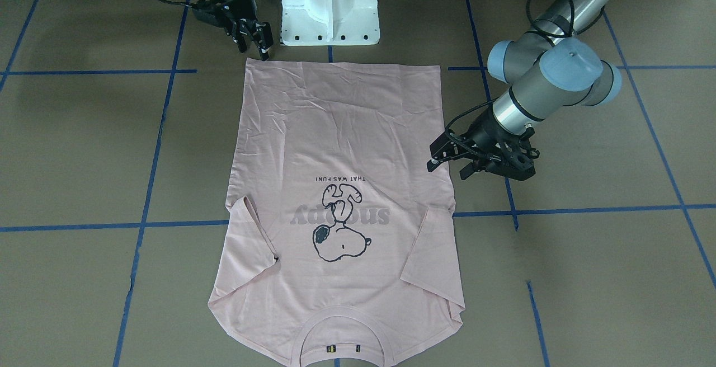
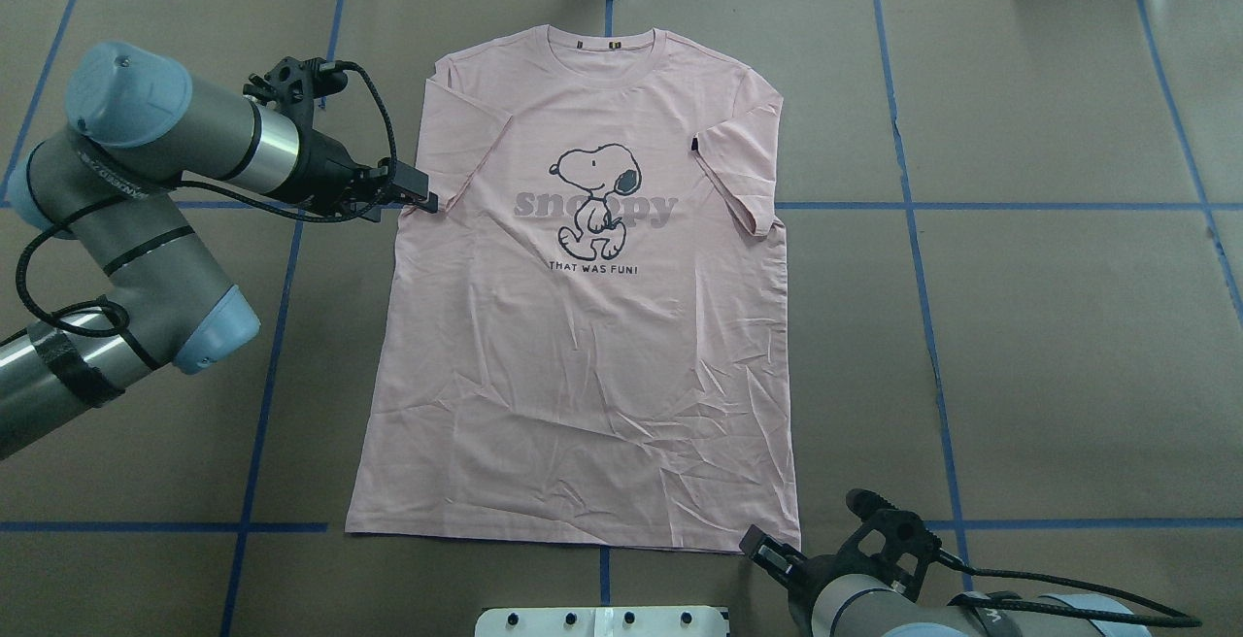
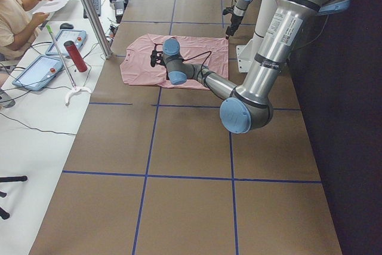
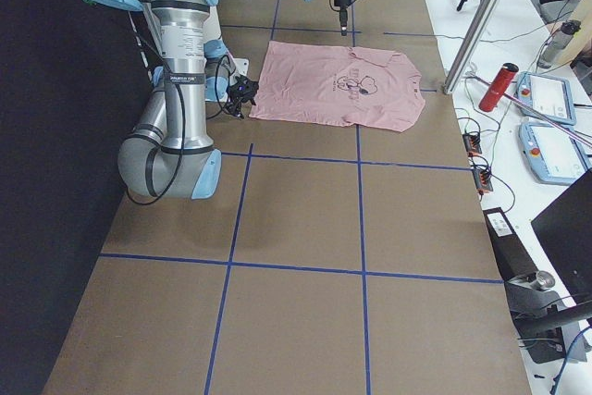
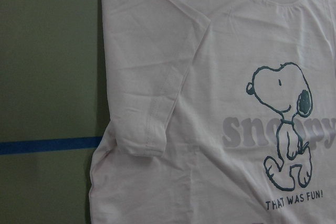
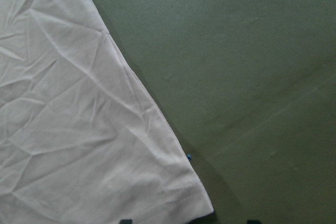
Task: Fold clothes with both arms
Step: 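Move the left gripper down to the other hem corner nearest the robot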
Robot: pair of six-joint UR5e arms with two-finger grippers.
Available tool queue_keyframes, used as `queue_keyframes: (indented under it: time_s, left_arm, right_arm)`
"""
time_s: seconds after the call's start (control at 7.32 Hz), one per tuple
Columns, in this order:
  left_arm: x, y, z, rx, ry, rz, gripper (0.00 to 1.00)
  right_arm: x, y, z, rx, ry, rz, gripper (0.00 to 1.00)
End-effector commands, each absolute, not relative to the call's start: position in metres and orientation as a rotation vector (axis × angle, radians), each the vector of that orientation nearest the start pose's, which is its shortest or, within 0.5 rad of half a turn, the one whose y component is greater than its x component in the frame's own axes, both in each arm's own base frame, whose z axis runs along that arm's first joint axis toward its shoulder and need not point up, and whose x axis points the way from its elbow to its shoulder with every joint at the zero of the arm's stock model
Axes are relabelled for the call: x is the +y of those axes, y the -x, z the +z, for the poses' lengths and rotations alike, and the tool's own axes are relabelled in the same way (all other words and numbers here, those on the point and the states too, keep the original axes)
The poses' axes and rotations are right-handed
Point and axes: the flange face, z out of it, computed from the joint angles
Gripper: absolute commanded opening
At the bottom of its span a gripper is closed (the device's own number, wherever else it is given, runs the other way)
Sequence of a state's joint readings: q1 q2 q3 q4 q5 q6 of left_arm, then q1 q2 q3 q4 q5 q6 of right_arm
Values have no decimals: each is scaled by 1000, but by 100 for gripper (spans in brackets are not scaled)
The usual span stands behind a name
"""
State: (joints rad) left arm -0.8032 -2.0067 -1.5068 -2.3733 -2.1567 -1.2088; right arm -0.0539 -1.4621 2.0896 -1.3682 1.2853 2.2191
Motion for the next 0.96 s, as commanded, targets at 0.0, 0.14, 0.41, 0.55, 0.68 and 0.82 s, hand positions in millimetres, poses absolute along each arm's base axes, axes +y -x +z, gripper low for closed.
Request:
queue_keyframes:
  time_s: [0.0,0.14,0.41,0.55,0.68,0.82]
  left_arm:
    - [-529,-401,345,1230,-196,-39,88]
    - [-529,-401,345,1230,-192,-44,88]
    - [-529,-398,347,1229,-192,-49,88]
    - [-527,-397,350,1227,-190,-50,88]
    - [-526,-396,354,1223,-185,-55,88]
    - [-526,-395,356,1220,-183,-56,88]
  right_arm:
    - [-136,509,350,-867,22,677,74]
    - [-137,508,353,-851,15,678,71]
    - [-135,510,352,-828,8,673,43]
    - [-135,510,352,-828,7,675,17]
    - [-136,510,352,-829,7,675,0]
    - [-136,509,350,-832,8,675,0]
